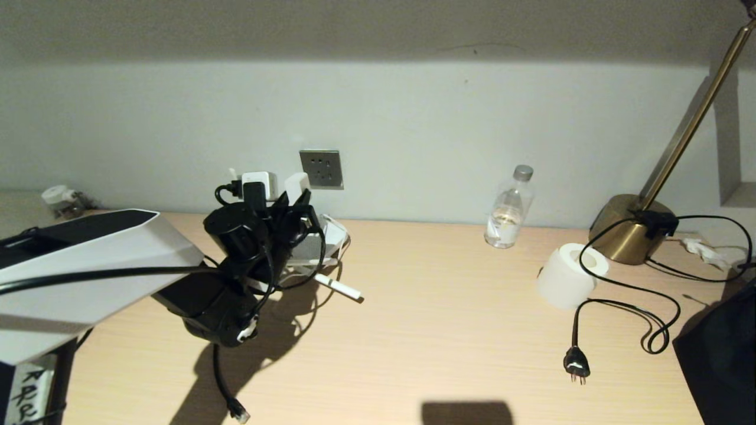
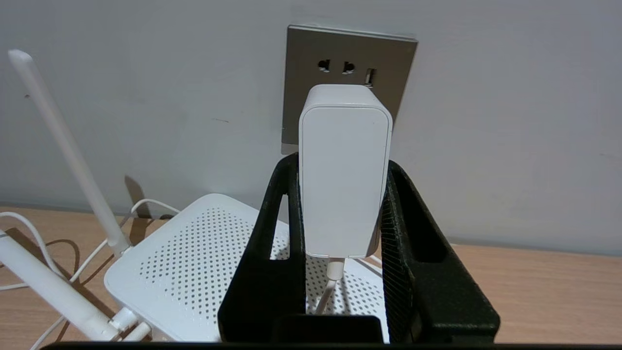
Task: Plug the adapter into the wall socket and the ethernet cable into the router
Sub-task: Align plug and socket
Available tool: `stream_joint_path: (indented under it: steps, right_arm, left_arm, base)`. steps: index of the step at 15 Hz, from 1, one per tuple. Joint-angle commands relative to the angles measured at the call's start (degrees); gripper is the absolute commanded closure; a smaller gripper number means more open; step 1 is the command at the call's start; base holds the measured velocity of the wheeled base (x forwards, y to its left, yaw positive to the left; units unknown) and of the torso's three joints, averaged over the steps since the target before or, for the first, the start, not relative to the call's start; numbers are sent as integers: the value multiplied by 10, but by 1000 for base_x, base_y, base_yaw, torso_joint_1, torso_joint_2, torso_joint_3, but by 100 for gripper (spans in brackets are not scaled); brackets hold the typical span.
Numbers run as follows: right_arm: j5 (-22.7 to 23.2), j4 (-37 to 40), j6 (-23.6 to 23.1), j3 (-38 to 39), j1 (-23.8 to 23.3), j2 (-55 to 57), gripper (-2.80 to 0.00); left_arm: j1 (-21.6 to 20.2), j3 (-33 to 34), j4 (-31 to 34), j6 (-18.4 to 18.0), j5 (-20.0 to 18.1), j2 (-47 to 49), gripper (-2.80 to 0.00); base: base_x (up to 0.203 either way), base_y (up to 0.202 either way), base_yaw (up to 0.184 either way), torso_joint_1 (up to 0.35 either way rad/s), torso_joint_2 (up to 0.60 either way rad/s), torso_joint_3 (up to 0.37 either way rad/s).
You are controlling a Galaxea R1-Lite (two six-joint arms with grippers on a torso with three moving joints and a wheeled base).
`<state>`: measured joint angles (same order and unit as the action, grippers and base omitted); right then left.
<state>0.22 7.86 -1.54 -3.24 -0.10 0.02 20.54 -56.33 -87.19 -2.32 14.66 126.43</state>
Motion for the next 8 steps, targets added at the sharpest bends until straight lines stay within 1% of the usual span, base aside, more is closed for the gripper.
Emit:
stream_joint_path:
  steps: [1,4,6,8]
  right_arm:
    - [0,0,0,0,0,0,0]
    - [0,0,0,0,0,0,0]
    - [0,0,0,0,0,0,0]
    - [1,0,0,0,0,0,0]
  left_arm:
    - [-4,-29,3,-3,1,-3,0]
    - [-8,-82,38,-4,1,-3,0]
    - [-10,-118,64,-4,1,-5,0]
    - [-9,-133,98,-4,1,-21,0]
  base:
    - [0,0,0,-236,546,312]
    - [0,0,0,-210,521,303]
    - [0,0,0,-89,203,124]
    - [0,0,0,-32,64,47]
